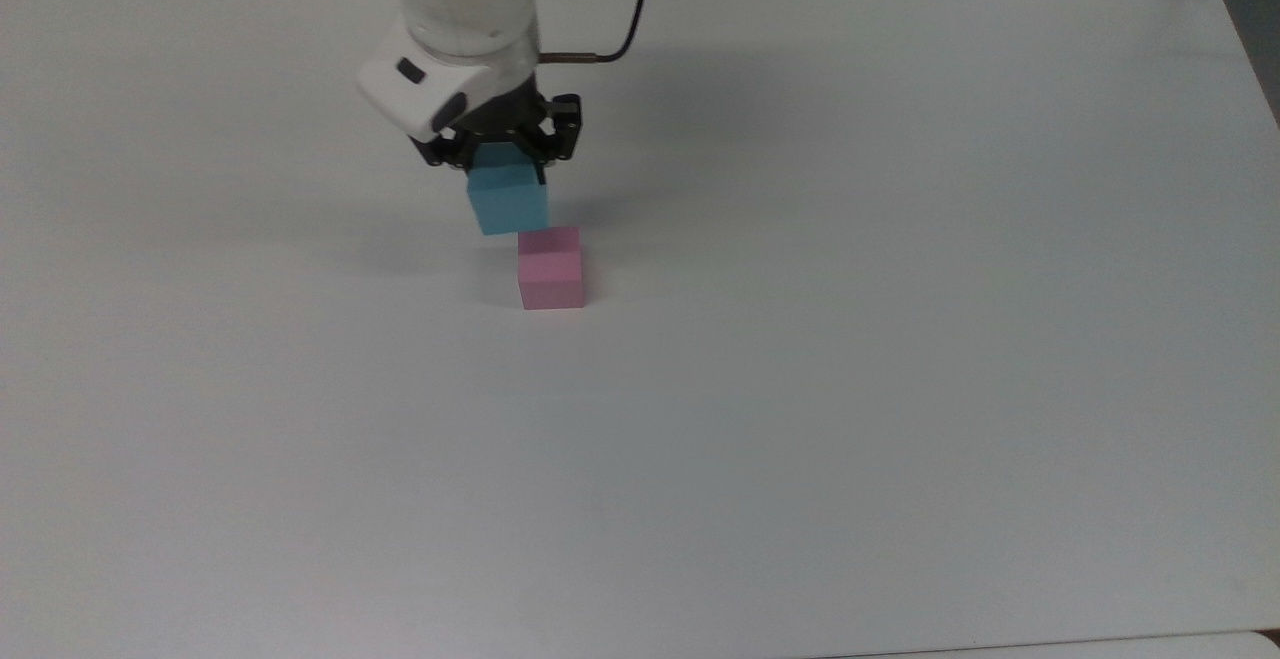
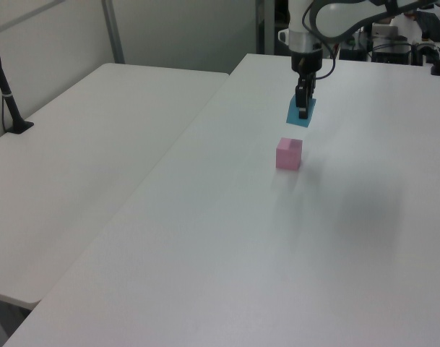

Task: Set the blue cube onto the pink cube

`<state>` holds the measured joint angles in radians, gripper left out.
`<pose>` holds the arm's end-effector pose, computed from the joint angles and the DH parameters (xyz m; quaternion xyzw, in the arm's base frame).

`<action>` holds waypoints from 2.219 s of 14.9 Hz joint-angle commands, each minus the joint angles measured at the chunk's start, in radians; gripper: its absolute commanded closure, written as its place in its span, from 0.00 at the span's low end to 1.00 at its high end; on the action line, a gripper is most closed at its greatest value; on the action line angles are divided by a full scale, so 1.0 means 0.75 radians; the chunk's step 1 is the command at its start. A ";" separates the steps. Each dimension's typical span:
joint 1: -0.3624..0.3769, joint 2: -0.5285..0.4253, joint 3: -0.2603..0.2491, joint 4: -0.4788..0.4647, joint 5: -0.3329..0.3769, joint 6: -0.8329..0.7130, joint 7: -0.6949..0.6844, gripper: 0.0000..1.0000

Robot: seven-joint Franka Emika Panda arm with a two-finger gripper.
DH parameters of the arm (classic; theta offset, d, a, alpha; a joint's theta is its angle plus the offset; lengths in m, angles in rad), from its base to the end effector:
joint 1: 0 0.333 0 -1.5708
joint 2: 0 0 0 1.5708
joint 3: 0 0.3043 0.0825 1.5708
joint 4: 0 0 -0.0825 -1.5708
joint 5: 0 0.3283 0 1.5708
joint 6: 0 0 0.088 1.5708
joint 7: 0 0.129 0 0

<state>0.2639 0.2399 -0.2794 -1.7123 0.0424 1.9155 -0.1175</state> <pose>0.5703 0.0062 0.4359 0.9987 0.0469 -0.0144 0.0120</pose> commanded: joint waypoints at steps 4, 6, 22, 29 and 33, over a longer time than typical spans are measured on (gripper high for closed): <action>0.049 0.101 -0.004 0.084 -0.026 -0.016 0.061 0.64; 0.051 0.116 -0.004 0.089 -0.038 -0.016 0.067 0.63; 0.092 0.165 -0.004 0.084 -0.116 0.033 0.136 0.00; 0.098 0.090 -0.006 0.091 -0.118 -0.048 0.165 0.00; 0.076 -0.062 -0.004 0.093 -0.120 -0.230 0.187 0.00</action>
<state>0.3207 0.3070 -0.2772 -1.6273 -0.0292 1.8471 -0.0061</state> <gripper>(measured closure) 0.000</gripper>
